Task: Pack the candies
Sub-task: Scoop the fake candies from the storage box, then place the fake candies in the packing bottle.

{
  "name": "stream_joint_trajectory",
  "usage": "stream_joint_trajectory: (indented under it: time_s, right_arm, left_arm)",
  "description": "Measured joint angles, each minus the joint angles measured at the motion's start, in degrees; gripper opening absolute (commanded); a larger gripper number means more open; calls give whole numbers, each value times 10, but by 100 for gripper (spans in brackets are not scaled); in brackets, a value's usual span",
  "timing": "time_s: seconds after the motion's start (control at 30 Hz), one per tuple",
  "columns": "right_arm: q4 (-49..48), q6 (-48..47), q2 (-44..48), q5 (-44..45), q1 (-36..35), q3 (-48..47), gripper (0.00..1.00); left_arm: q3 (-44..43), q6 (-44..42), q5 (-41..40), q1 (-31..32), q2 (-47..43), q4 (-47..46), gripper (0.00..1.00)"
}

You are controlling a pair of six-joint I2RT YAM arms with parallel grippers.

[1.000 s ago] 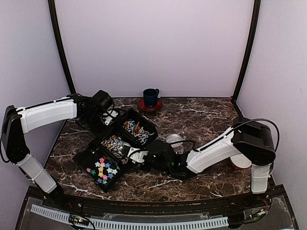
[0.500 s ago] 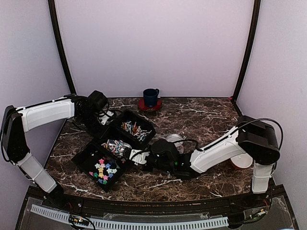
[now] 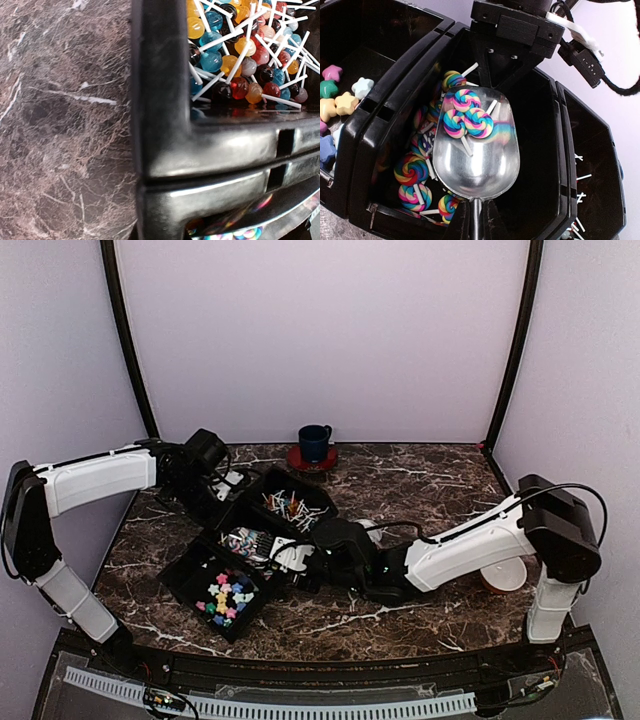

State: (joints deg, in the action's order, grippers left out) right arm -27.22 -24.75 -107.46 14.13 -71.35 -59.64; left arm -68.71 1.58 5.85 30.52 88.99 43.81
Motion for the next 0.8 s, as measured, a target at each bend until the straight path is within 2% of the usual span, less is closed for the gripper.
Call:
stream_joint_trajectory:
  time_s: [0.53, 0.8]
  right_arm:
    - [32, 37, 93, -6, 21, 70, 0]
    - [59, 41, 148, -2, 23, 99, 0]
  left_arm:
    - [33, 10, 46, -7, 0, -52, 0]
    - [58, 12, 34, -11, 1, -78, 0]
